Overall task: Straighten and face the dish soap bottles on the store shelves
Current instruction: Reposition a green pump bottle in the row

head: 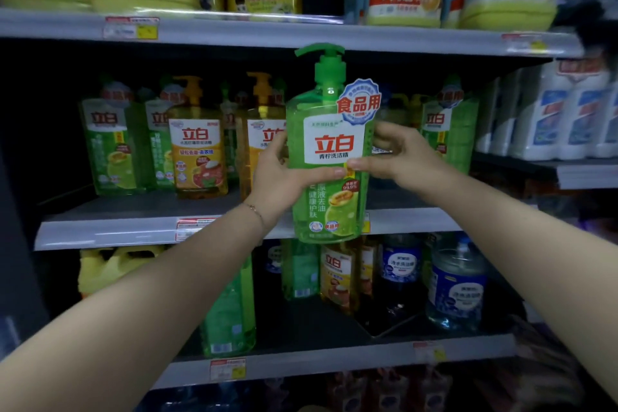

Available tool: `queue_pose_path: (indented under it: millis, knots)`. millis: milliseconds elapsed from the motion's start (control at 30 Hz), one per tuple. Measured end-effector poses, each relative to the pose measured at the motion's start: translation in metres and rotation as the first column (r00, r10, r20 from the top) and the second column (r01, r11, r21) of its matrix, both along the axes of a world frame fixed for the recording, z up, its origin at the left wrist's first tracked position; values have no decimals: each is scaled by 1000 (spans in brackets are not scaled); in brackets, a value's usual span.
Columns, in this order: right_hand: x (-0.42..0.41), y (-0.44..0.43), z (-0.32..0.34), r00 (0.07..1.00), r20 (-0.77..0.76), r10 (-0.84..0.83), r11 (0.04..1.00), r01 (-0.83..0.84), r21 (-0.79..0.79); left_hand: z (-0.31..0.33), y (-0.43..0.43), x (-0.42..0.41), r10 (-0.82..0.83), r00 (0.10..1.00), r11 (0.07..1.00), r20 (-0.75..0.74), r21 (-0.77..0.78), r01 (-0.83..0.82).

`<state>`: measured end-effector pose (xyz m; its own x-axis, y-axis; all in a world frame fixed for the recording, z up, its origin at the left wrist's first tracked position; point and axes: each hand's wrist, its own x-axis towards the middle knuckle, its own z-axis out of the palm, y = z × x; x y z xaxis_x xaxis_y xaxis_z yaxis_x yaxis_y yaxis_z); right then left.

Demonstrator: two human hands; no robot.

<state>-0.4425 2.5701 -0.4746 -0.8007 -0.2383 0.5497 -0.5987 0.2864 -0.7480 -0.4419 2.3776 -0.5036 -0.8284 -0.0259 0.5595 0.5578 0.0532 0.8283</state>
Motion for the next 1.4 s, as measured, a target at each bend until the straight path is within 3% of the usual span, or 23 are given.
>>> queue_pose_path:
  millis: [533, 767, 1233, 1400]
  knots:
    - [-46, -163, 17, 980, -98, 175, 979, -184, -87, 28, -151, -13, 252, 962, 967, -103, -15, -255]
    - [-71, -232, 14, 969, -56, 240, 968, -243, -62, 24, -209, -22, 355, 931, 934, -84, -18, -358]
    - [-109, -322, 11, 974, -39, 224, 972, -220, 86, 14, -291, -54, 417, 909, 909, -30, -22, -417]
    - [-120, -341, 11, 996, -55, 72, 995, -67, 79, 16, -300, -81, 464, 885, 884, 31, 42, -465]
